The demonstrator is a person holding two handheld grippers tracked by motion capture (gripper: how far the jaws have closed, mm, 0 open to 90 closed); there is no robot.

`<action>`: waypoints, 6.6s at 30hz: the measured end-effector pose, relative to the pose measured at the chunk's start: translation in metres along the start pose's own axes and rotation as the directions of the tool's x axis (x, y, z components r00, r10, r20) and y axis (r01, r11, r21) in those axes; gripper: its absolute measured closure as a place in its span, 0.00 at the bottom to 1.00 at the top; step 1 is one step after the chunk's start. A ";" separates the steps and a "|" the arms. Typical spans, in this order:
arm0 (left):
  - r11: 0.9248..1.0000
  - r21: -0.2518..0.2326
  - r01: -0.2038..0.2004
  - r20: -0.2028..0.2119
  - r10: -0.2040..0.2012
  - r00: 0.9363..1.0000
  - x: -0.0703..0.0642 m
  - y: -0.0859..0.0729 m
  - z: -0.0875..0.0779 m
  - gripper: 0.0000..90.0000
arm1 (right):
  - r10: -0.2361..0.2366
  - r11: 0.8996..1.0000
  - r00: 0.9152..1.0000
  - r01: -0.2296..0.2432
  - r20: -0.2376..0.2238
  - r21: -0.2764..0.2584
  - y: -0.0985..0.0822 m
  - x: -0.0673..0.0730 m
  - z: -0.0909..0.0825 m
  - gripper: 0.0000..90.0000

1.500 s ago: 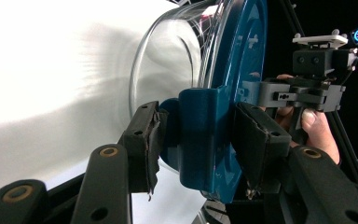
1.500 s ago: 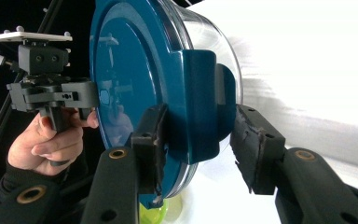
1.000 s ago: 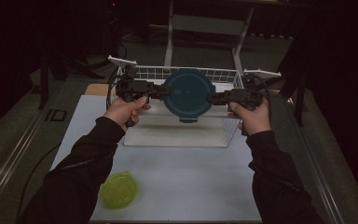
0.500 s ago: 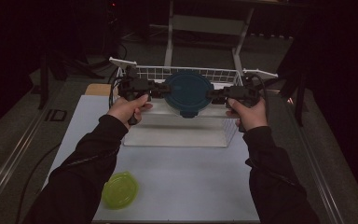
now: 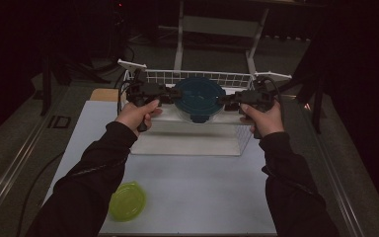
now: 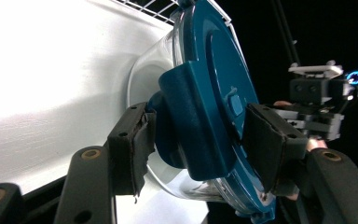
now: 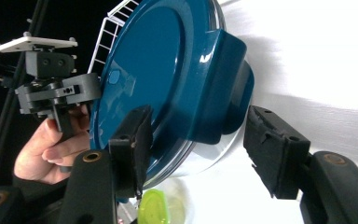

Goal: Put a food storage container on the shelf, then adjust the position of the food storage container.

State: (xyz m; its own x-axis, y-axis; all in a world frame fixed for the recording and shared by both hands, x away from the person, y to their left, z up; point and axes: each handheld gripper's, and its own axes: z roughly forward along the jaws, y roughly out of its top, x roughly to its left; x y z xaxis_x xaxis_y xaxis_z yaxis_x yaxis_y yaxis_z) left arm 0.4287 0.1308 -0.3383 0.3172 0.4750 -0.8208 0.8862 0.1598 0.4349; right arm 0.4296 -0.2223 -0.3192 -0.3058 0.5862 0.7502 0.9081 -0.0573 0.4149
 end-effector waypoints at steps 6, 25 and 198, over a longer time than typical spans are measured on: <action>0.999 -0.028 -0.035 -0.026 0.034 0.999 -0.008 -0.002 -0.008 0.37 | -0.029 0.999 0.999 0.029 0.017 -0.030 -0.004 0.003 -0.009 0.46; 0.926 -0.118 -0.358 -0.052 0.354 0.934 -0.039 -0.047 -0.042 0.27 | -0.234 0.971 0.971 0.236 0.036 -0.042 -0.051 0.039 -0.025 0.50; 0.719 0.376 -0.584 -0.241 0.685 0.688 0.129 -0.281 -0.118 0.98 | -0.495 0.801 0.835 0.546 0.240 -0.246 -0.213 -0.044 -0.033 0.12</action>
State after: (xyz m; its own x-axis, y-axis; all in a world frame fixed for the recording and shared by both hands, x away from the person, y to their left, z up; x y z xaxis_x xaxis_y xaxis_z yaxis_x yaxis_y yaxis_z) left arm 0.1812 0.2492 -0.5232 0.7434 0.6450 -0.1773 0.5792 -0.4881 0.6529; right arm 0.2405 -0.2628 -0.4235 -0.6362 0.7118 0.2977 0.4904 0.0752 0.8682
